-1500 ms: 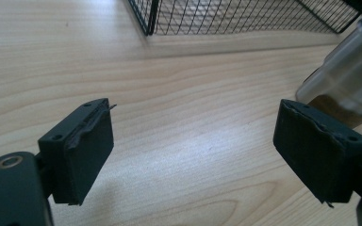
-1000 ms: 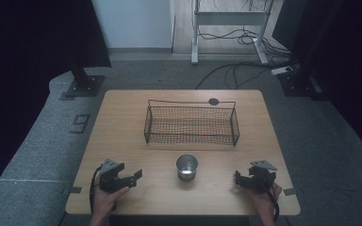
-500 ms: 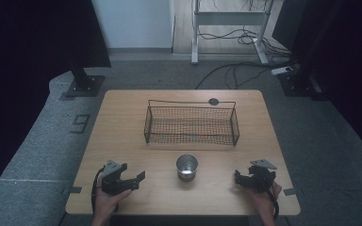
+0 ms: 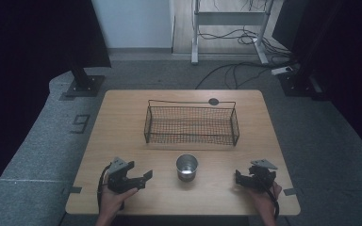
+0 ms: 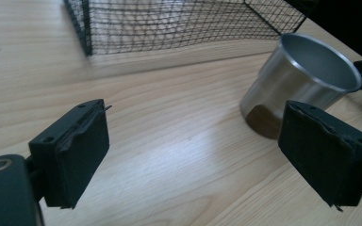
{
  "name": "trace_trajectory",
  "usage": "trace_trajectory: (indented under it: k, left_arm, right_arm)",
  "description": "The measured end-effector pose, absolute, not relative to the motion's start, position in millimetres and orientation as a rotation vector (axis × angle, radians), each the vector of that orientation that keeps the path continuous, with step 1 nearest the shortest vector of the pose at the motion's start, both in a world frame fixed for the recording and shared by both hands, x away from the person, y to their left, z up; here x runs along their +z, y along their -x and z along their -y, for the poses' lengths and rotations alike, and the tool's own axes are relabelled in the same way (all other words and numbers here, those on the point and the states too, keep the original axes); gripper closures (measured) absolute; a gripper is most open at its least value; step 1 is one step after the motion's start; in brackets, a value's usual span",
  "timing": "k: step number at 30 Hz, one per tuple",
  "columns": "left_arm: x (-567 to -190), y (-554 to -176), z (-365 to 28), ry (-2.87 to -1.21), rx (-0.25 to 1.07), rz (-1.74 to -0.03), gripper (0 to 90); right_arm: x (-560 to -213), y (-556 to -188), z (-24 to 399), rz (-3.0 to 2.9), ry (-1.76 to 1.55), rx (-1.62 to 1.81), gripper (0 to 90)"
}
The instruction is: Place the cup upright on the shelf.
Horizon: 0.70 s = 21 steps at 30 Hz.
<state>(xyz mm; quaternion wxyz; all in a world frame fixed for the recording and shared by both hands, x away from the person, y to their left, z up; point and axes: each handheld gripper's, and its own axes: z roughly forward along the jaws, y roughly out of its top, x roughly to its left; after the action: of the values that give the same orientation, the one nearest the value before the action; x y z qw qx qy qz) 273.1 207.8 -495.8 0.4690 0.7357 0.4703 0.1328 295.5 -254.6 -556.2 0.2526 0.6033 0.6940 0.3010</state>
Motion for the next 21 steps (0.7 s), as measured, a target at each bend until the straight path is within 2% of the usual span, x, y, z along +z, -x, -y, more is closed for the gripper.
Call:
trace_trajectory:
  k: [21]
  left_arm:
    - [-479,-283,-162,-1.87,0.277,-1.073,8.9]
  right_arm:
    - [-556,-295,255,-1.881,-1.641,0.822,4.3]
